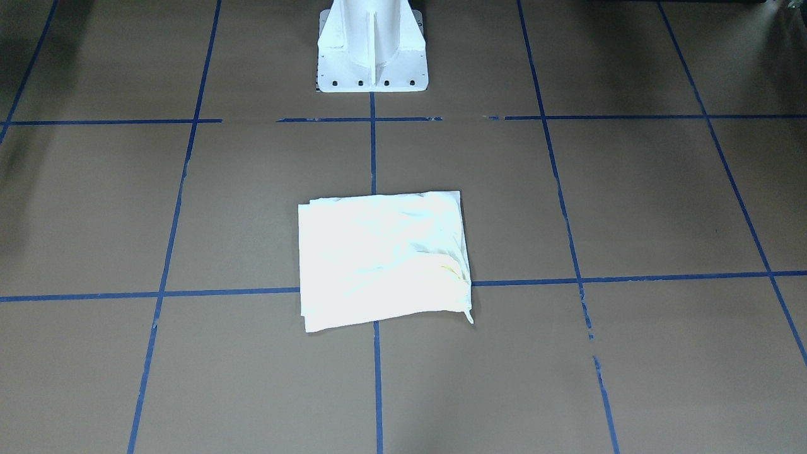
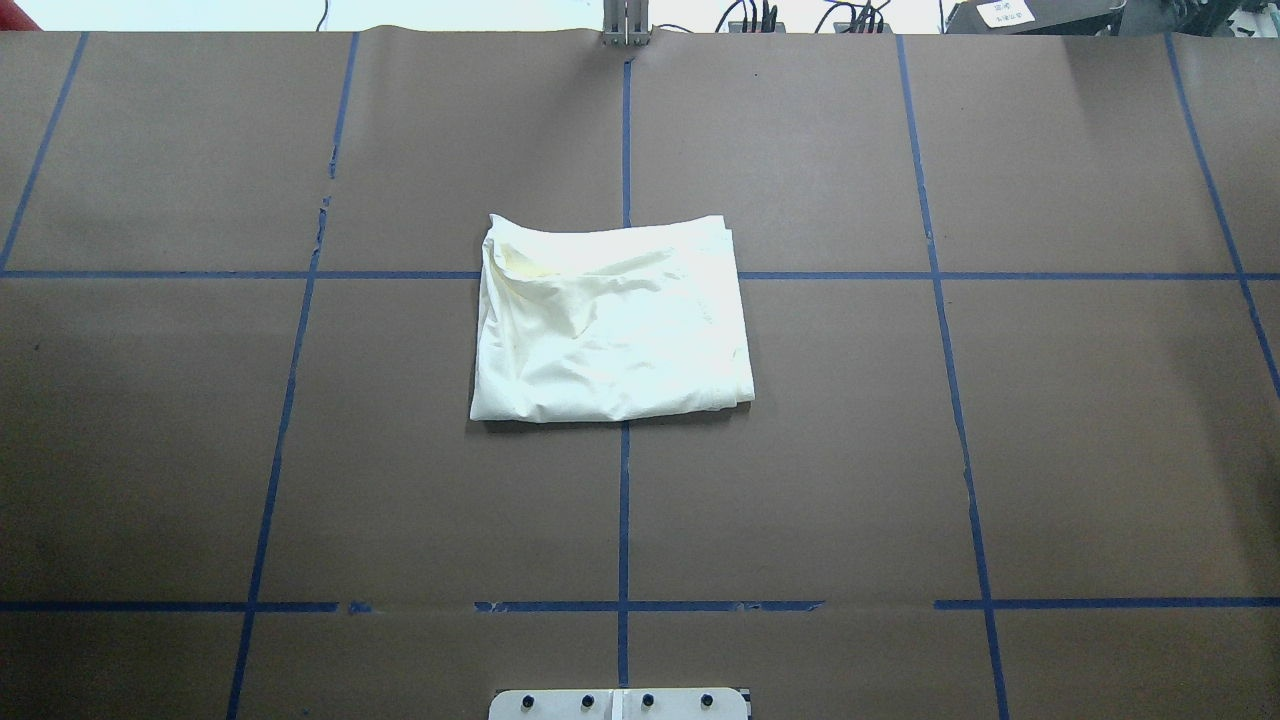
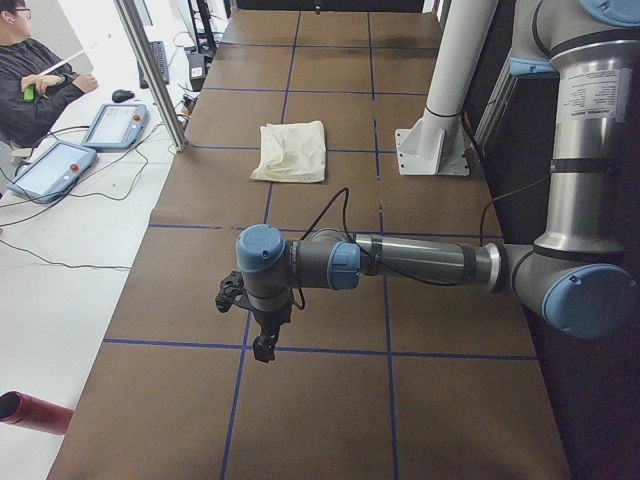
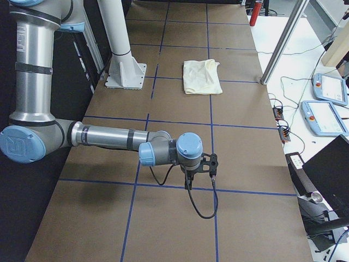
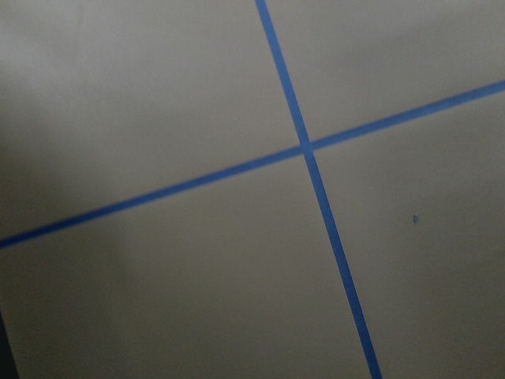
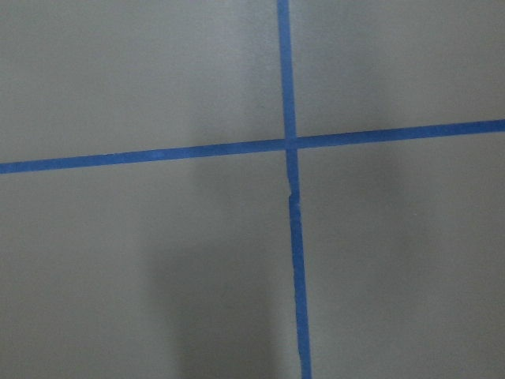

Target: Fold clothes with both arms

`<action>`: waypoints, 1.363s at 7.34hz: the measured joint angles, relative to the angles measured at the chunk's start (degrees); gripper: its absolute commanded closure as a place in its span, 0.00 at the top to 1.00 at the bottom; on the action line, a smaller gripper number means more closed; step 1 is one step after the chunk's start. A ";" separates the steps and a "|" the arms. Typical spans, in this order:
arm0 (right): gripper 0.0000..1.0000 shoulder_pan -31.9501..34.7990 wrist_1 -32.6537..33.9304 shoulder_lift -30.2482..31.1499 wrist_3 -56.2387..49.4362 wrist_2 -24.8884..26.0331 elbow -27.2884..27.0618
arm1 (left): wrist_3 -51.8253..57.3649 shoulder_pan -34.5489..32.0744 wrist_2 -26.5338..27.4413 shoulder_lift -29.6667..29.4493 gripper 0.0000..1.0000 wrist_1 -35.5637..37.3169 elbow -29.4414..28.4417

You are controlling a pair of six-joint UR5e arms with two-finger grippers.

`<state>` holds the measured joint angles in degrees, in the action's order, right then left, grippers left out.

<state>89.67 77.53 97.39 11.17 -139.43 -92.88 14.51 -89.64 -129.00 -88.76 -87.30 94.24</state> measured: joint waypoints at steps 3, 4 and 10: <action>1.00 2.18 -0.07 0.39 -2.15 0.08 -0.16 | -0.40 -0.08 -0.36 0.02 1.00 -1.11 -0.89; 1.00 3.09 0.54 0.23 -2.09 -0.16 -1.29 | -0.48 -0.09 -0.37 0.00 1.00 -1.16 -0.82; 1.00 4.19 6.91 0.84 -2.00 -0.13 -6.01 | -4.47 -0.09 -0.37 -0.12 1.00 -1.22 -1.17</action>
<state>93.86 84.44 98.23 9.18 -139.56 -98.89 10.03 -89.74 -129.37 -88.88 -88.52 93.06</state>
